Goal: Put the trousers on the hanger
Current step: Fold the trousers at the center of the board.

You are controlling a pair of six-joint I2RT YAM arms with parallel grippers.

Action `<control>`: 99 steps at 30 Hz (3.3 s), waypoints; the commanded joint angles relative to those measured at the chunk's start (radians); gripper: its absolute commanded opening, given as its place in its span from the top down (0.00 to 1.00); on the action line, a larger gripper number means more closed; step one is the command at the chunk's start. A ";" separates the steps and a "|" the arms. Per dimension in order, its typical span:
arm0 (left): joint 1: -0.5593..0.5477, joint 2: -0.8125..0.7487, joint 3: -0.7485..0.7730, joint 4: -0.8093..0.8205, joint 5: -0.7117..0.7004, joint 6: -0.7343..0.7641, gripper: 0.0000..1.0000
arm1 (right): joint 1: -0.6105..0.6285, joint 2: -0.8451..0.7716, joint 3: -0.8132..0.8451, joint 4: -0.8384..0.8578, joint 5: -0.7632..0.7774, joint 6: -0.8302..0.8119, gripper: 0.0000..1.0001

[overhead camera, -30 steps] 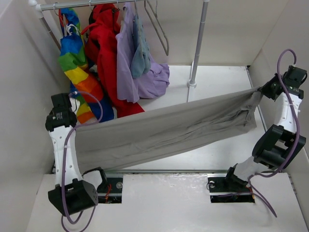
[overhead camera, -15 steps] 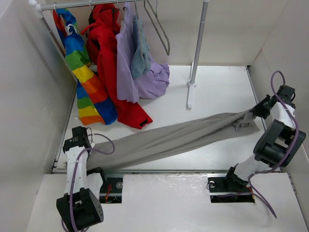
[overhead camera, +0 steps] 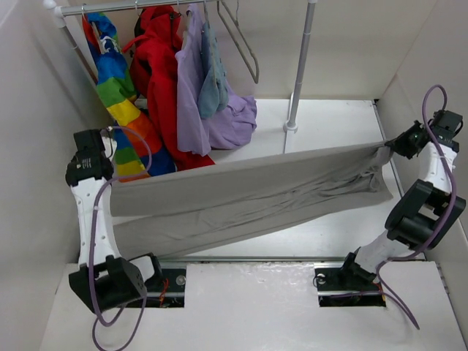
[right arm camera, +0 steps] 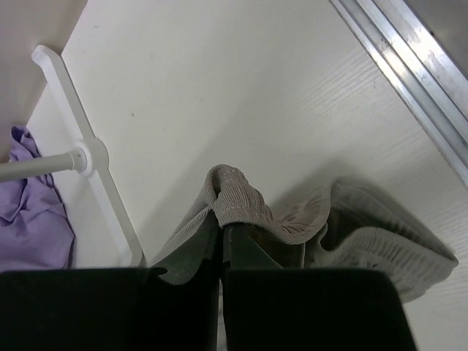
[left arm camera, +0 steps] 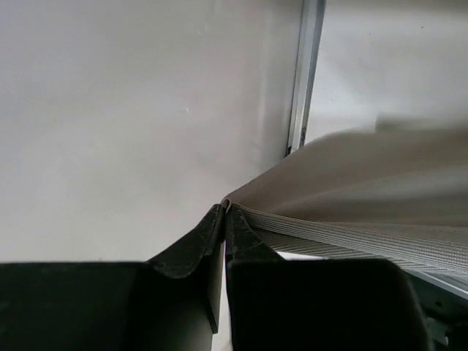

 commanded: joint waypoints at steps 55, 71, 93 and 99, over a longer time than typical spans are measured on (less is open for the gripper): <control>0.015 -0.309 -0.693 -0.200 -0.137 0.111 0.31 | -0.068 -0.061 -0.359 0.001 0.298 0.008 0.00; 0.015 -0.271 -0.576 -0.085 -0.055 0.111 0.29 | -0.068 0.131 -0.327 0.035 0.226 -0.080 1.00; 0.004 -0.228 -0.566 0.067 0.099 0.144 0.29 | 0.115 -0.170 -0.156 -0.029 0.465 -0.092 1.00; 0.004 -0.237 -0.586 0.077 0.088 0.144 0.29 | 0.114 -0.074 -0.120 -0.054 0.407 -0.092 1.00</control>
